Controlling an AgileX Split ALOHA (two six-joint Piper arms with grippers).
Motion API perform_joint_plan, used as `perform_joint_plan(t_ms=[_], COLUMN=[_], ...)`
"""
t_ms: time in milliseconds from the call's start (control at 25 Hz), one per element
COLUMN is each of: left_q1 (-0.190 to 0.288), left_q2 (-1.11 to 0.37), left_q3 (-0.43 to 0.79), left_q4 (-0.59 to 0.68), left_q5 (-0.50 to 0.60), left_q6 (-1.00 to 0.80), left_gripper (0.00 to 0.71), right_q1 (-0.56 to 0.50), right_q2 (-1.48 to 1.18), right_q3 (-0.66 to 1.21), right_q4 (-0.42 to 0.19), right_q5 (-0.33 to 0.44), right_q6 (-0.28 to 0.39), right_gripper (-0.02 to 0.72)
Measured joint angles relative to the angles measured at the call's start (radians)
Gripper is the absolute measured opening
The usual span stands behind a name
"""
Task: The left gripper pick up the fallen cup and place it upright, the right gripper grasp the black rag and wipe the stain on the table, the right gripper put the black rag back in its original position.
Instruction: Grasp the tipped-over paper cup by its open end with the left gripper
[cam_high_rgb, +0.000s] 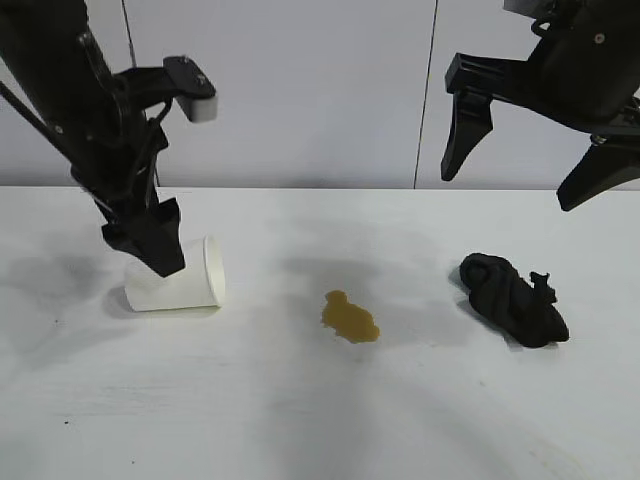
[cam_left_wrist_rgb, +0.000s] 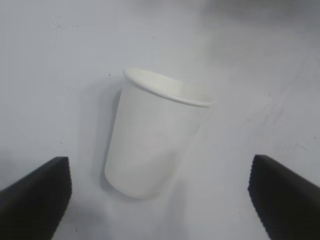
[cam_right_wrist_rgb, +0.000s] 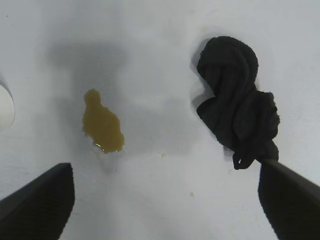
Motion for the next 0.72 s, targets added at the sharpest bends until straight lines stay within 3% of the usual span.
perform_joint_plan(t_ms=[720], left_q1=[-0.002], left_q2=[0.094], left_q3=[-0.001], left_q4=[-0.001], left_q5=[-0.117], left_q6=[0.079], left_gripper=[0.694], right_q1=[0.0], right_q2=[0.0], right_q3=[0.0], right_q4=[0.0], right_q5=[0.001], right_q6=[-0.016], right_gripper=[0.694])
